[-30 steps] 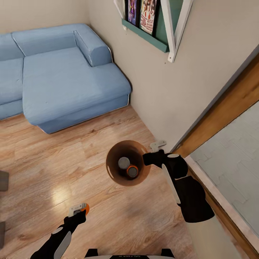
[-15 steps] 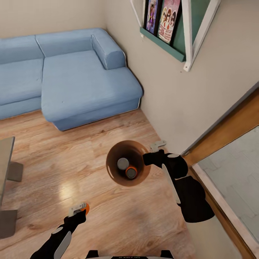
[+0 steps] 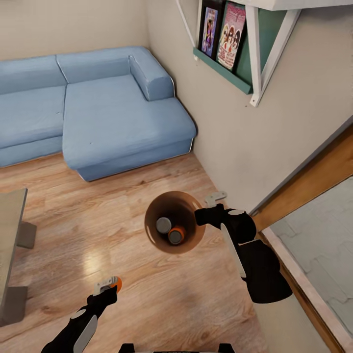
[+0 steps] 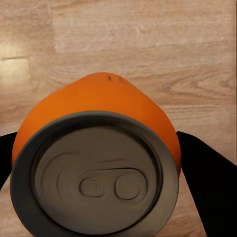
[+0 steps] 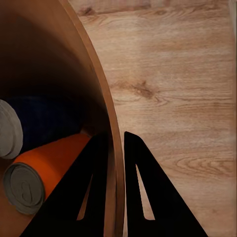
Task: Put the three can of soda from the living room inside the tash can in the kitchen.
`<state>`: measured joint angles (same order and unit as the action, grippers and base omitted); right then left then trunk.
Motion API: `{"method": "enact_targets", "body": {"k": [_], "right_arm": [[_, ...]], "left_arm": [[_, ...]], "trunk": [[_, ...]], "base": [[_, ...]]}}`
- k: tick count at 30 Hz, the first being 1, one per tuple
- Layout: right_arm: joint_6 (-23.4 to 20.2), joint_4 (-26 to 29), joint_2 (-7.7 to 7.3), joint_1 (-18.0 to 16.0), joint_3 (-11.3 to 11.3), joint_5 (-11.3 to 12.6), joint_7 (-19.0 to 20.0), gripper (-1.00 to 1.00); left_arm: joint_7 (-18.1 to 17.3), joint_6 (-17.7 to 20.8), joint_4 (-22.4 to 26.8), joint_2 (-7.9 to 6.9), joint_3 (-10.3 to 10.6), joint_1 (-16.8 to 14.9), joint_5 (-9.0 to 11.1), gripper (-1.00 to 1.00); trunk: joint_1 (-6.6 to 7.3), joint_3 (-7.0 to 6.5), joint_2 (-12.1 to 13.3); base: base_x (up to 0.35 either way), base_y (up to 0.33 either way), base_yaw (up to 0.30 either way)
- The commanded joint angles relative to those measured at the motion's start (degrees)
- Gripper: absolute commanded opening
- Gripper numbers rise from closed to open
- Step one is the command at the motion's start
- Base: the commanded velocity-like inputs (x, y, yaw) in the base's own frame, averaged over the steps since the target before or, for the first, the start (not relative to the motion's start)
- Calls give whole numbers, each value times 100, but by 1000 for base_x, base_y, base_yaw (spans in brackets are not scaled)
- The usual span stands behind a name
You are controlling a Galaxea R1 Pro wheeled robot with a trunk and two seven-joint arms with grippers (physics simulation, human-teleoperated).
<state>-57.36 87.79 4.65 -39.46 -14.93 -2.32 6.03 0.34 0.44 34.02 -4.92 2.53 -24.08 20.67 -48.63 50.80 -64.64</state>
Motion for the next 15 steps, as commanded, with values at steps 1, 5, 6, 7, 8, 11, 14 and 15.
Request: {"method": "enact_targets", "body": {"k": [1,5,6,7,8,11,14,15], "right_arm": [[-3,1,1,-1,-1,118,38,-100],[-3,1,1,-1,-1,118,38,-100],[-3,1,1,-1,-1,118,38,-100],[-3,1,1,-1,-1,118,38,-100],[-3,1,1,-1,-1,118,38,-100],[-3,1,1,-1,-1,118,38,-100],[-3,1,1,-1,-1,118,38,-100],[-3,1,1,-1,-1,118,38,-100]], "left_arm": [[1,0,-1,0,1,0,-1,-100],[1,0,-1,0,1,0,-1,-100],[1,0,-1,0,0,0,-1,-100],[1,0,-1,0,0,0,-1,-100],[1,0,-1,0,0,0,-1,-100],[1,0,-1,0,1,0,-2,-100],[1,0,-1,0,0,0,-2,-100],[1,0,-1,0,0,0,-2,-100]], "trunk": [[23,-28,42],[111,-138,202],[133,-165,242],[155,-193,282],[177,-220,322],[242,-302,443],[308,-384,563],[330,-412,603]], "base": [[0,0,0],[0,0,0],[0,0,0],[0,0,0],[0,0,0],[0,0,0],[0,0,0],[0,0,0]]}}
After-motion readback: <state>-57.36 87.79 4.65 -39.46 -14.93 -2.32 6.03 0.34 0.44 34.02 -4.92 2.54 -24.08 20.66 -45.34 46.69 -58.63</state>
